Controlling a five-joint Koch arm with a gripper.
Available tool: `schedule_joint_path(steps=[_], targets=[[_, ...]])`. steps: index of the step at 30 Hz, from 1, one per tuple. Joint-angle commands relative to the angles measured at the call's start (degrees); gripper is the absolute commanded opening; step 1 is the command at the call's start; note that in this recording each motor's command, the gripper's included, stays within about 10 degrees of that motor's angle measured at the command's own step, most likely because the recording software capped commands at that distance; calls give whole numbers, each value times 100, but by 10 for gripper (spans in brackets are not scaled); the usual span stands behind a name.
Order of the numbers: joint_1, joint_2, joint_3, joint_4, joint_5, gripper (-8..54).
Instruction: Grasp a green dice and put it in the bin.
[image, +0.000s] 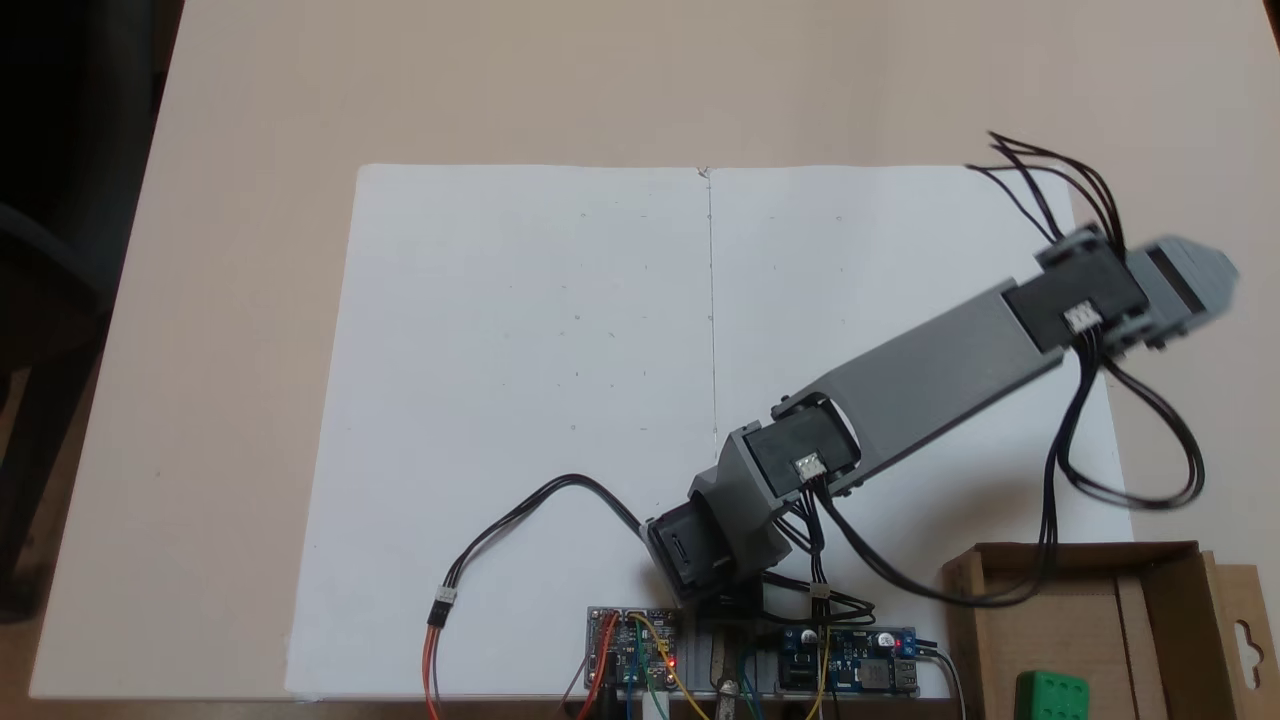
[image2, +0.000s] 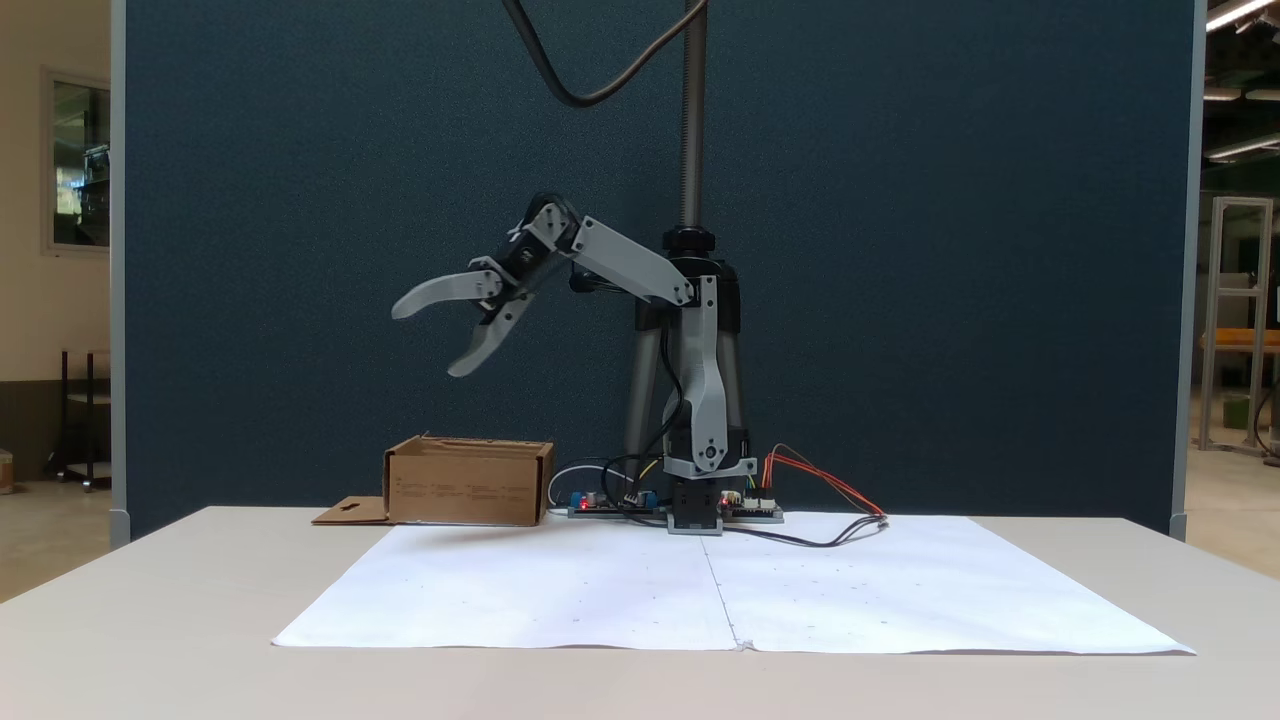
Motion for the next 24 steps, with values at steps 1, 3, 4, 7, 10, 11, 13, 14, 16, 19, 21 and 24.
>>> schedule_joint_path(steps=[1, 3, 4, 7, 10, 11, 13, 14, 16, 19, 21, 24], targets=[[-729, 290, -185, -202, 211, 441], [-1336, 308, -185, -185, 211, 441], [-1661, 316, -185, -176, 211, 441], [-2566, 352, -185, -193, 220, 443], [-3437, 439, -185, -193, 220, 442], [-3691, 466, -185, -193, 237, 442], [-4201, 536, -185, -193, 316, 443], [-4456, 563, -185, -193, 343, 443], [-4948, 633, -185, -193, 369, 443], [-5590, 817, -176, -237, 483, 442], [-5915, 932, -105, -466, 483, 442], [-6205, 1248, 413, -1090, 501, 442]])
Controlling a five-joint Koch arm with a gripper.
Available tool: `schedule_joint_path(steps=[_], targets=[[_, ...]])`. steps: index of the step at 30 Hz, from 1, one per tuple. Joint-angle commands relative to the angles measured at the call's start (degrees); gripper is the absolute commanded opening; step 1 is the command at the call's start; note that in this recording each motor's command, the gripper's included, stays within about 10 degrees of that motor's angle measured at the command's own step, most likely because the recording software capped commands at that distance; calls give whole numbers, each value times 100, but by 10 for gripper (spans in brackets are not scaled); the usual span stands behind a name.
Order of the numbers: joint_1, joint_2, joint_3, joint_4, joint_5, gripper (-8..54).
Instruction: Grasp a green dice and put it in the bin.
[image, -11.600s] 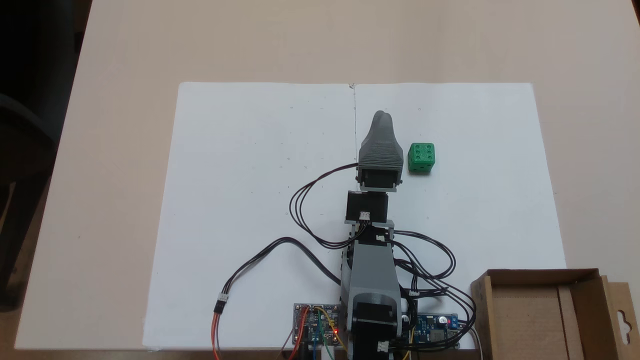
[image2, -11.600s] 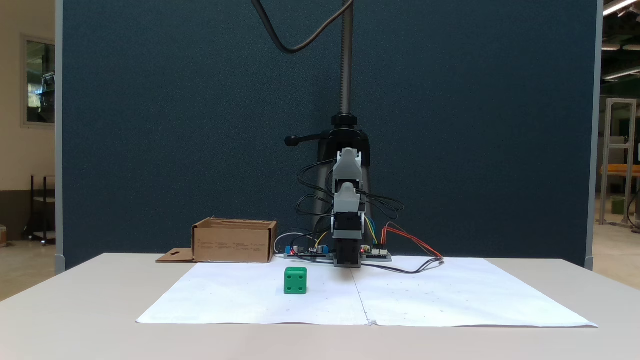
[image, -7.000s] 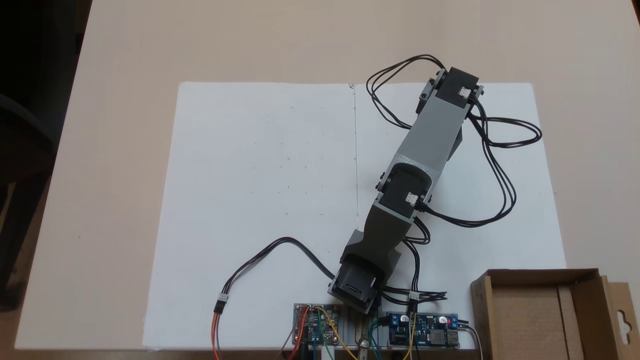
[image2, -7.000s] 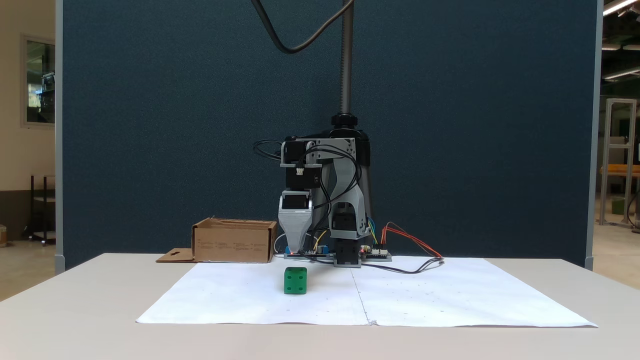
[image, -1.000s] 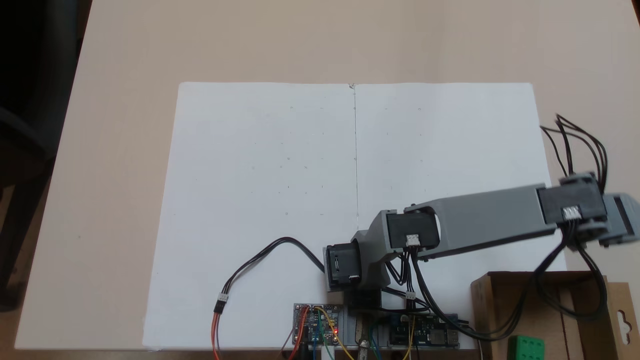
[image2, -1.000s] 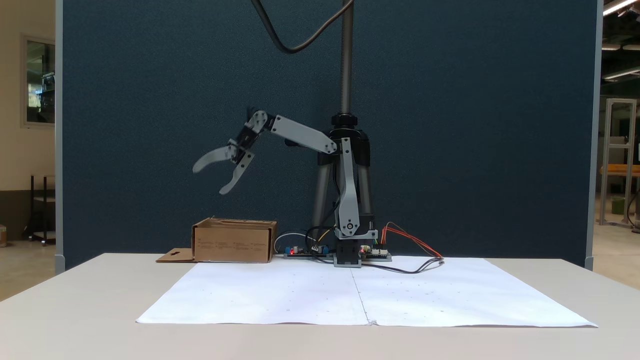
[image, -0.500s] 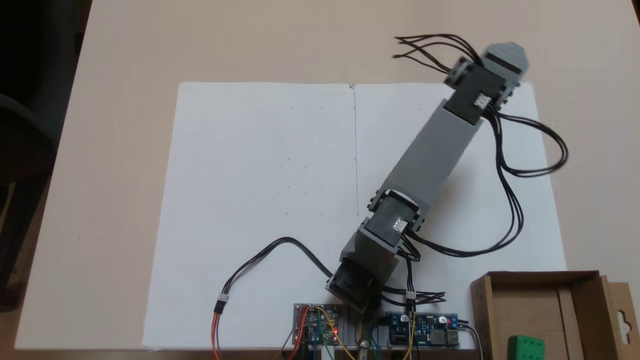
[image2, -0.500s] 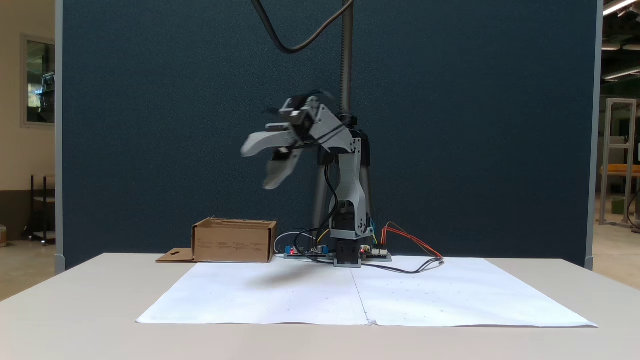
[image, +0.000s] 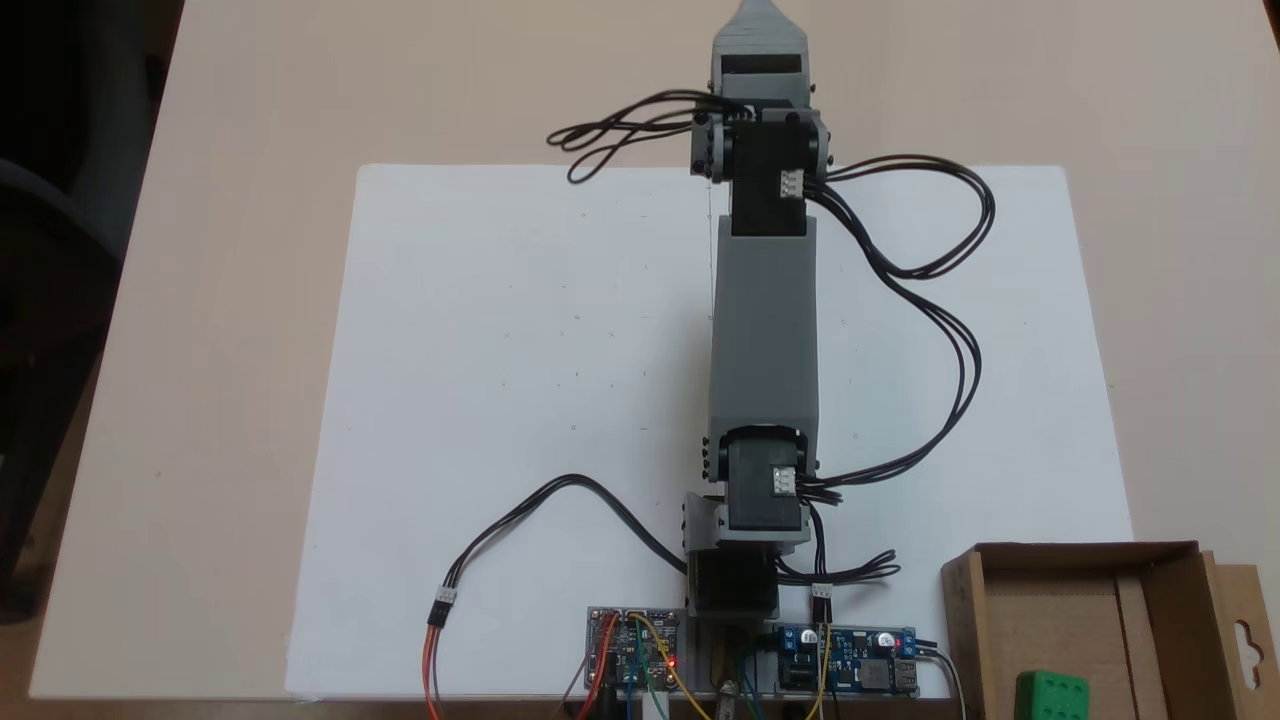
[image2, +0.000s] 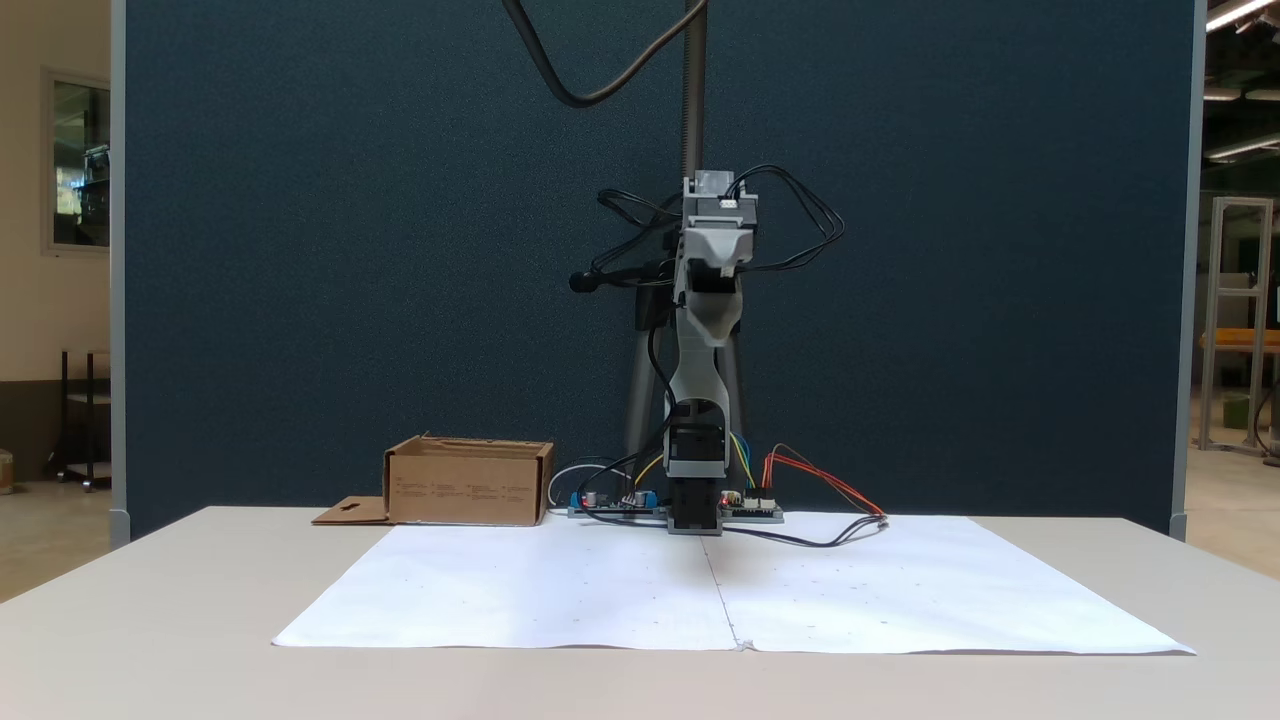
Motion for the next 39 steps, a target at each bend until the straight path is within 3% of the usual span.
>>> schedule_joint_path(steps=[1, 13, 21, 39], targets=[[-149, 448, 308, -947, 448, 442], [193, 2584, 4913, -3558, 439, 436], [387, 3691, 7014, -5192, 422, 439], [387, 3929, 10011, -8515, 343, 422]])
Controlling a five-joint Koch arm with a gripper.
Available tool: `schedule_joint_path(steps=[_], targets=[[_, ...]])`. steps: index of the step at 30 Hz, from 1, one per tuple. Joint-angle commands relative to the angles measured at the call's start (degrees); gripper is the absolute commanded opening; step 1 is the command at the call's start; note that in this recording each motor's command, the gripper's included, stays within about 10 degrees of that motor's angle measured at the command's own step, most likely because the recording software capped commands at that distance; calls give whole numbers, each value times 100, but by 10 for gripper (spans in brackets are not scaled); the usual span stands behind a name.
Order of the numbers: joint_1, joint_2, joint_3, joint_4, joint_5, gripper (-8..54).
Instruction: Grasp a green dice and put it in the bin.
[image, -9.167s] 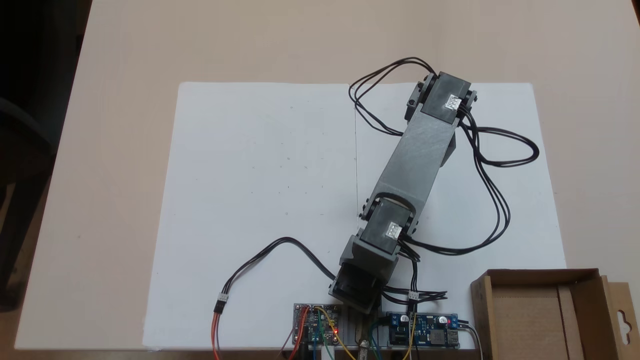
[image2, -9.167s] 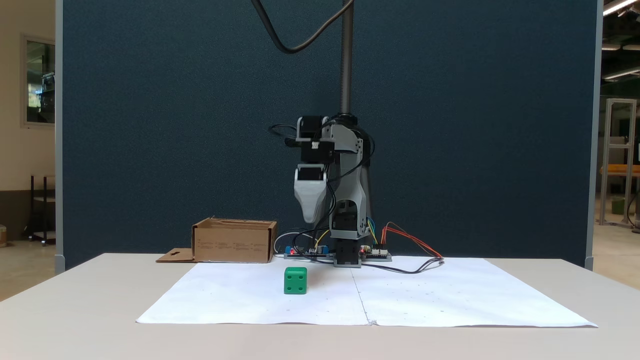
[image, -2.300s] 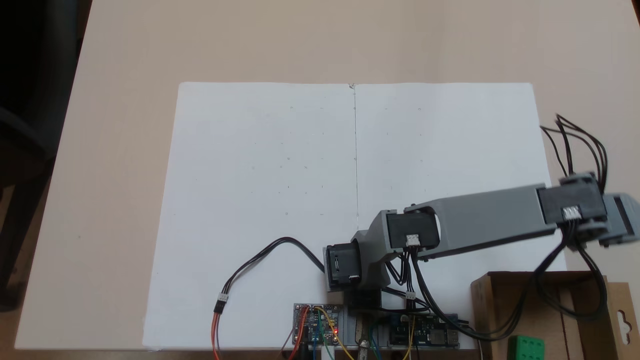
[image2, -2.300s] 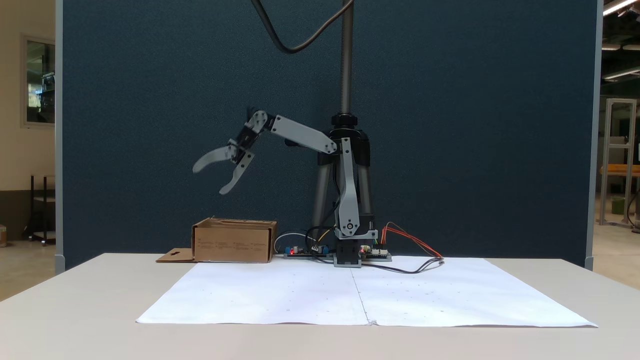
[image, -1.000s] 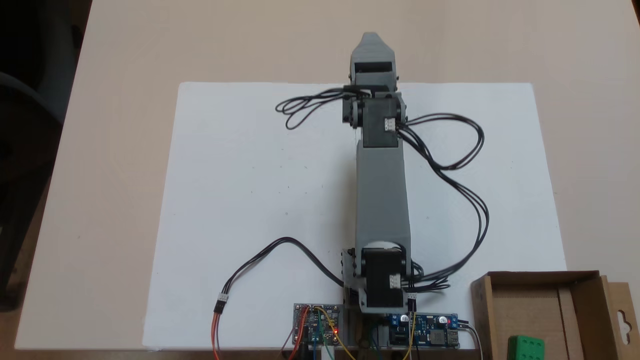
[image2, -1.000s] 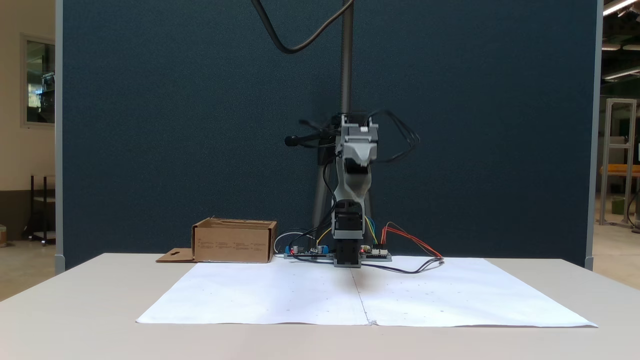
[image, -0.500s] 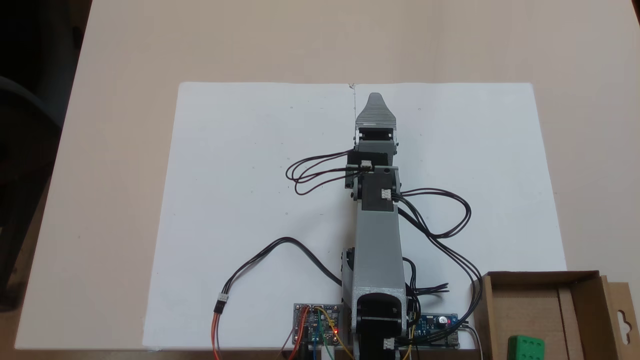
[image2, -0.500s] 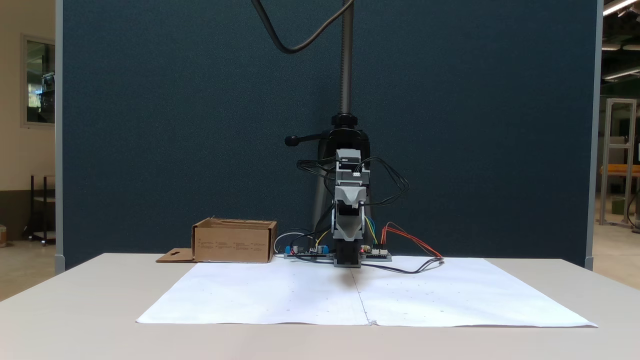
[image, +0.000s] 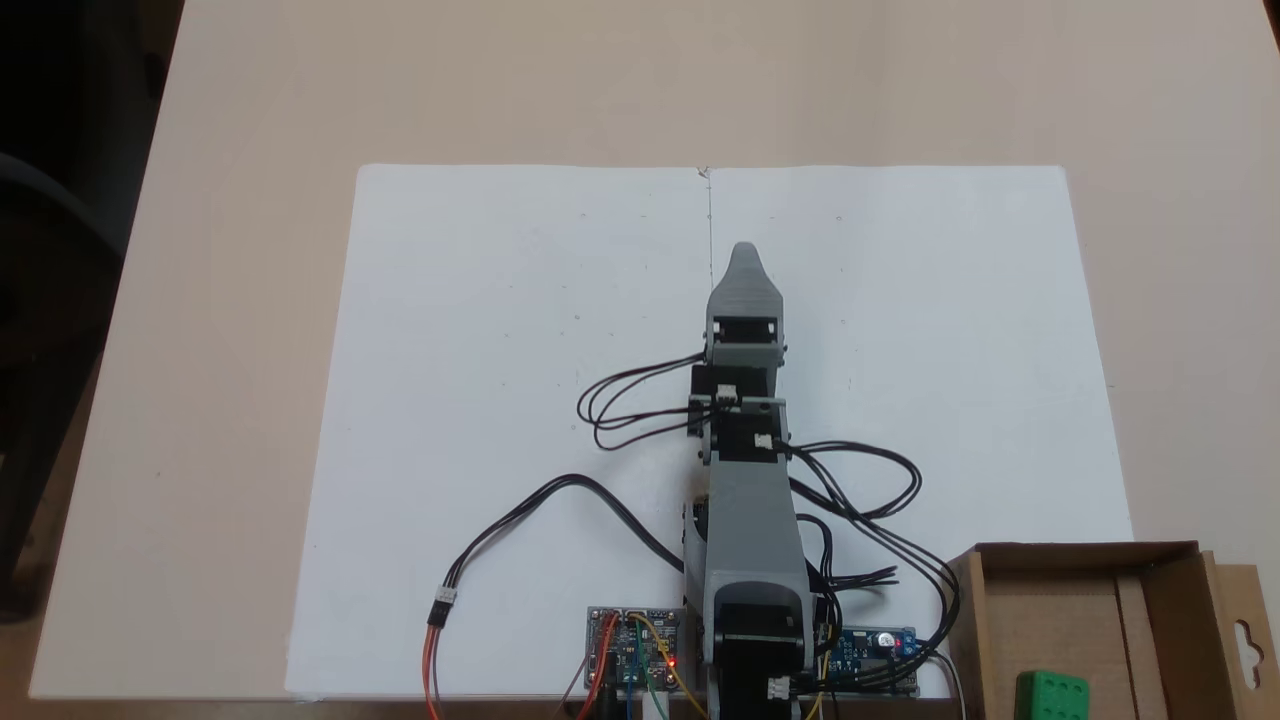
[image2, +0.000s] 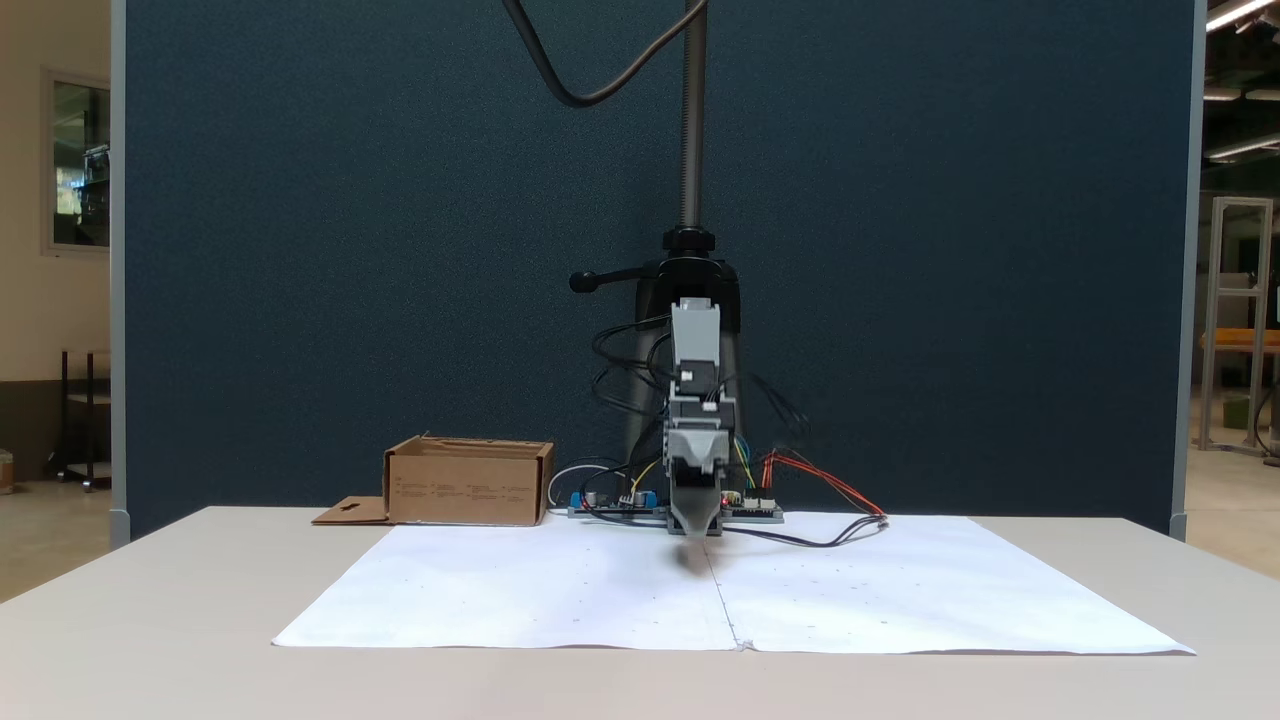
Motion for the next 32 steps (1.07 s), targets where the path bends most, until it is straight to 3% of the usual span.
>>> schedule_joint_path(steps=[1, 15, 19, 32], targets=[[158, 615, 193, -956, 299, 422], [158, 659, 2397, -3136, 193, 424], [158, 659, 2397, -3698, -141, 448], [132, 668, 2406, -3707, -88, 449]])
